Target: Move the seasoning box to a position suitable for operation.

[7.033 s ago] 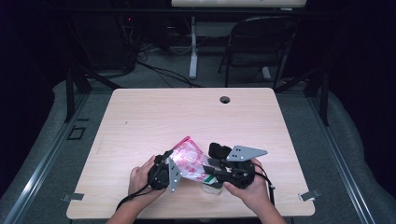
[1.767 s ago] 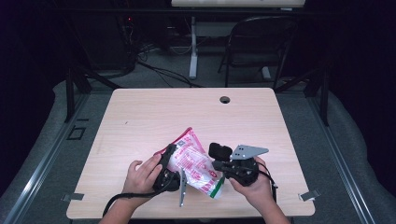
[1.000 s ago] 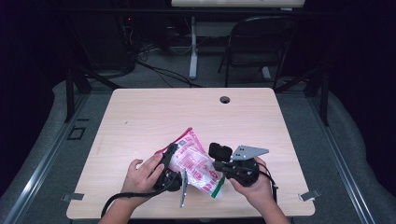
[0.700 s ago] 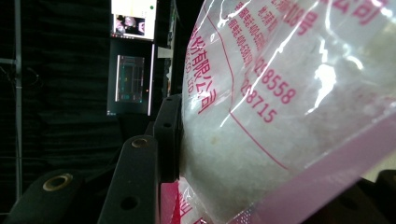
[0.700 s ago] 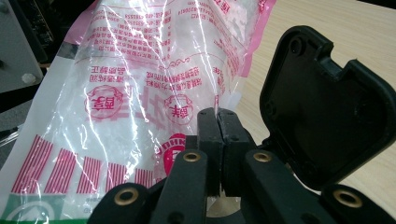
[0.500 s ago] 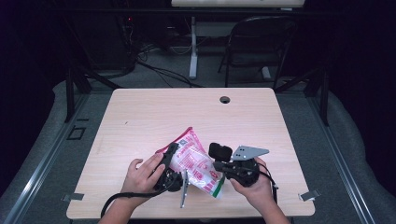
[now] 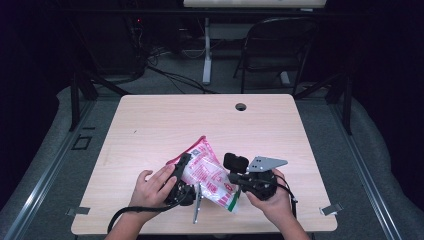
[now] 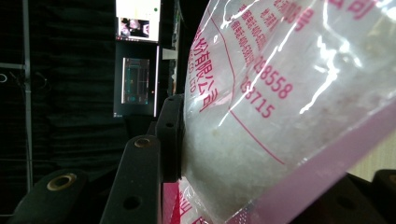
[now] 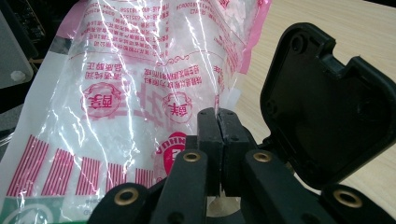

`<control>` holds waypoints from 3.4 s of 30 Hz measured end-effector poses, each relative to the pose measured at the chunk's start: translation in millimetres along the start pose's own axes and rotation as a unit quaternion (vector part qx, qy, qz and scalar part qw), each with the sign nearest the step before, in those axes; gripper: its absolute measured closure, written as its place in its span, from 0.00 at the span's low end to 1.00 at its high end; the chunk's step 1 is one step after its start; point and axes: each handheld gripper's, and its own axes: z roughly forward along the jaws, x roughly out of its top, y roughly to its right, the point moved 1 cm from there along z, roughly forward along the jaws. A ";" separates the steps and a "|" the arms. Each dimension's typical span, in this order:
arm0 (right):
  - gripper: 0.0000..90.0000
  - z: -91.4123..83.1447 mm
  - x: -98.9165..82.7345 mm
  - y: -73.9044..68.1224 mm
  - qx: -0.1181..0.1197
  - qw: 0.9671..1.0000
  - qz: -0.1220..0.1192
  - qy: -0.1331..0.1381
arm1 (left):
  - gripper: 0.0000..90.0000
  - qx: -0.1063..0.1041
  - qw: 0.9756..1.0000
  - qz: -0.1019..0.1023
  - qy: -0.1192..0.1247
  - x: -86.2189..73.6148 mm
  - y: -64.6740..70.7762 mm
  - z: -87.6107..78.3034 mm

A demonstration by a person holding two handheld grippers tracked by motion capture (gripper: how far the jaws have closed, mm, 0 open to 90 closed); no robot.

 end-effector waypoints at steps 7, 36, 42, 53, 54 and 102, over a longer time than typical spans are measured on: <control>0.99 0.3 0.0 -0.2 0.001 1.000 -0.001 0.001 | 0.70 0.006 1.000 0.002 0.001 0.2 -1.0 -0.9; 0.99 -0.3 0.1 -0.7 0.001 1.000 -0.001 0.003 | 0.71 0.017 1.000 0.008 0.002 1.8 -4.4 -2.5; 0.99 -0.2 0.1 -0.4 0.001 1.000 0.000 0.003 | 0.71 0.020 1.000 0.008 0.003 2.2 -5.0 -2.5; 0.99 0.2 -0.5 0.7 0.000 1.000 0.002 0.003 | 0.71 0.017 1.000 0.006 0.003 2.8 -4.7 -2.5; 0.99 0.2 -0.5 0.7 0.000 1.000 0.002 0.003 | 0.71 0.017 1.000 0.006 0.004 2.8 -4.8 -2.5; 0.99 2.9 -1.2 1.5 -0.001 1.000 0.007 0.007 | 0.71 0.026 1.000 0.015 0.005 4.2 -9.3 -4.1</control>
